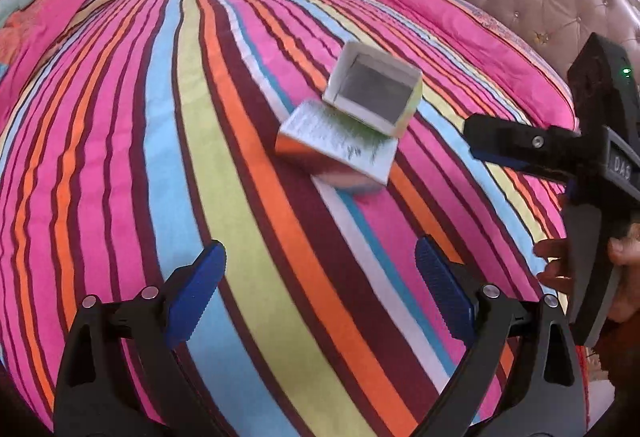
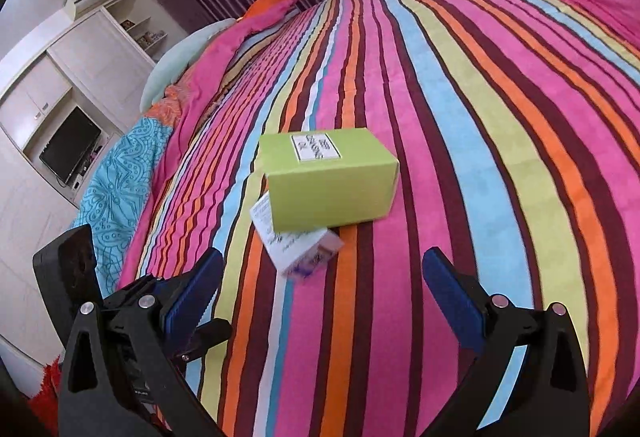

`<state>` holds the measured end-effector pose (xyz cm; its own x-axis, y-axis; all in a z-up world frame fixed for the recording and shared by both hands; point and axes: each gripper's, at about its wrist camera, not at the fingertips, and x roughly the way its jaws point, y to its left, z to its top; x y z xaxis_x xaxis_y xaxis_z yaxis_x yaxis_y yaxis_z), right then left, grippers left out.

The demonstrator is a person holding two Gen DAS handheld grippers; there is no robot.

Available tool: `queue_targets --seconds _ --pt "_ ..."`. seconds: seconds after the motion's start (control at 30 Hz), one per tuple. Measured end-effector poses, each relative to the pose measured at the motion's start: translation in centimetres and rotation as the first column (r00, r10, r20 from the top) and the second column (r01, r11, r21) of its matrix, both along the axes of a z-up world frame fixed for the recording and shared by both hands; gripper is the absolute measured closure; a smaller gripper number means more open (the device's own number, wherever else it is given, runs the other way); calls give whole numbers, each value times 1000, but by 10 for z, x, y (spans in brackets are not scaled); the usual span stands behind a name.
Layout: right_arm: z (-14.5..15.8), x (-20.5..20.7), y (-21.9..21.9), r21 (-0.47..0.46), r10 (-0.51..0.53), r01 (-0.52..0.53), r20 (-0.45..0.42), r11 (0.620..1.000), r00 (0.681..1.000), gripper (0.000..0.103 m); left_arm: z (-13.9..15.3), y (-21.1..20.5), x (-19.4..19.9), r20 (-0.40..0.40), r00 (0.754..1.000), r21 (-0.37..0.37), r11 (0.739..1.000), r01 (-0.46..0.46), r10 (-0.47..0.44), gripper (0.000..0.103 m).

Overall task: Collect trash
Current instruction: 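Reach the left tool to the small white box while the right tool reaches the green box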

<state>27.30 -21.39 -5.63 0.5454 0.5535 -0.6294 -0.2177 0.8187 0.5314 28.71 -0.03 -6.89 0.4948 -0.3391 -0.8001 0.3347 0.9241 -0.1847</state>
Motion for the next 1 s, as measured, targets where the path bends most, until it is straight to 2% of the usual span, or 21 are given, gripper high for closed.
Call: queue_targets --seconds 0.33,0.4,0.57,0.73,0.87,1.0 --pt "-4 29 4 -47 5 -5 8 999 1000 8 -4 -14 30 29 997 26 998 65 -66 10" --pt "-7 33 4 -56 15 -15 7 998 1000 8 -6 -16 35 23 996 12 996 83 -83 10" --pt "-8 40 15 -80 58 -56 18 995 998 8 -9 -24 42 29 992 54 992 117 -119 10" --pt "-8 49 18 -114 73 -68 41 991 996 8 -11 -25 50 36 989 57 989 140 -142 10" --pt "-12 57 21 -104 86 -84 24 991 996 8 -13 -30 55 42 984 87 982 168 -172 10" --pt "-16 63 22 -118 78 -76 16 990 997 8 -13 -35 60 53 981 83 980 182 -187 10"
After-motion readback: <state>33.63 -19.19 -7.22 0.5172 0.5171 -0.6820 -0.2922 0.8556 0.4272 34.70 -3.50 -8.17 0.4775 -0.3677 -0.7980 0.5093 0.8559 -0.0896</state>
